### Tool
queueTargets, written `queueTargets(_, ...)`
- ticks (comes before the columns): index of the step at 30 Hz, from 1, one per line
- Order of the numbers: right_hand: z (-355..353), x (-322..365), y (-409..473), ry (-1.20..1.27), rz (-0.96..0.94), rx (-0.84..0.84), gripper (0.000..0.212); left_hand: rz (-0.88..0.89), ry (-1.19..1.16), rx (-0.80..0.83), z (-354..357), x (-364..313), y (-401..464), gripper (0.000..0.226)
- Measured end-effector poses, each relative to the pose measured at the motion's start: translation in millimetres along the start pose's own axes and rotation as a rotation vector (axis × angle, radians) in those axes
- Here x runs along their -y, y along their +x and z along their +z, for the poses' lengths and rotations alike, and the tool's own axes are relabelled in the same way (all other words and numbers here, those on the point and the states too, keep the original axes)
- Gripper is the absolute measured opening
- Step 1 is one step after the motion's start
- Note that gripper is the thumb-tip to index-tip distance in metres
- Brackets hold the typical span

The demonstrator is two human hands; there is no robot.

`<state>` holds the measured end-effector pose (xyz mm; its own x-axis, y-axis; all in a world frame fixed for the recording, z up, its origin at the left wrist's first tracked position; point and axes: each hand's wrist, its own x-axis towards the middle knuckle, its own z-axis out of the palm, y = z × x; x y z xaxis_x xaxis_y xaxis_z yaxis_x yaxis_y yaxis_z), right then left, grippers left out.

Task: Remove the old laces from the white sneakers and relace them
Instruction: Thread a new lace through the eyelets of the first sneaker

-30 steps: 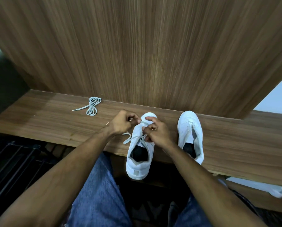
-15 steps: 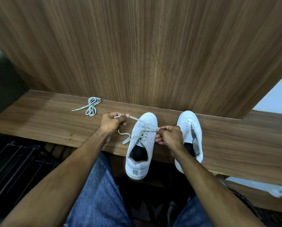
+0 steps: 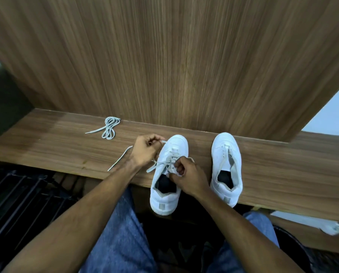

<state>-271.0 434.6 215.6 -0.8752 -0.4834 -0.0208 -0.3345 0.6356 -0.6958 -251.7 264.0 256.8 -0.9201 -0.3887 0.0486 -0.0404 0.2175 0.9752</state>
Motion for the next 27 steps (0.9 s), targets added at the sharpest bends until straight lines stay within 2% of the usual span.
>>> queueTargets(3, 1.2, -0.5, 1.1, -0.133, -0.019, -0.005, 0.03, 0.008, 0.128, 0.082, 3.2, 18.9, -6.7, 0.026)
queueTargets(7, 4.3, -3.9, 1.2, -0.079, 0.028, -0.057, 0.019, 0.073, 0.308, 0.177, 3.3, 31.0, -17.2, 0.013)
queueTargets(11, 1.0, -7.8, 0.9, 0.012, 0.066, -0.083, 0.019, 0.095, 0.469, 0.199, 6.7, 32.9, -28.5, 0.007)
queueTargets(14, -0.4, -10.2, 2.3, 0.059, 0.095, -0.085, 0.015, 0.091, 0.61, 0.21, 8.3, 32.3, -34.3, 0.027)
queueTargets(20, -0.7, -16.1, 6.7, 0.157, 0.136, -0.07, 0.018, 0.104, 0.984, 0.145, 16.3, 16.7, -38.7, 0.02)
queueTargets(27, -1.6, -19.0, 6.7, 0.161, 0.137, -0.055, 0.016, 0.053, 1.006, 0.134, 27.1, 13.8, -36.4, 0.018)
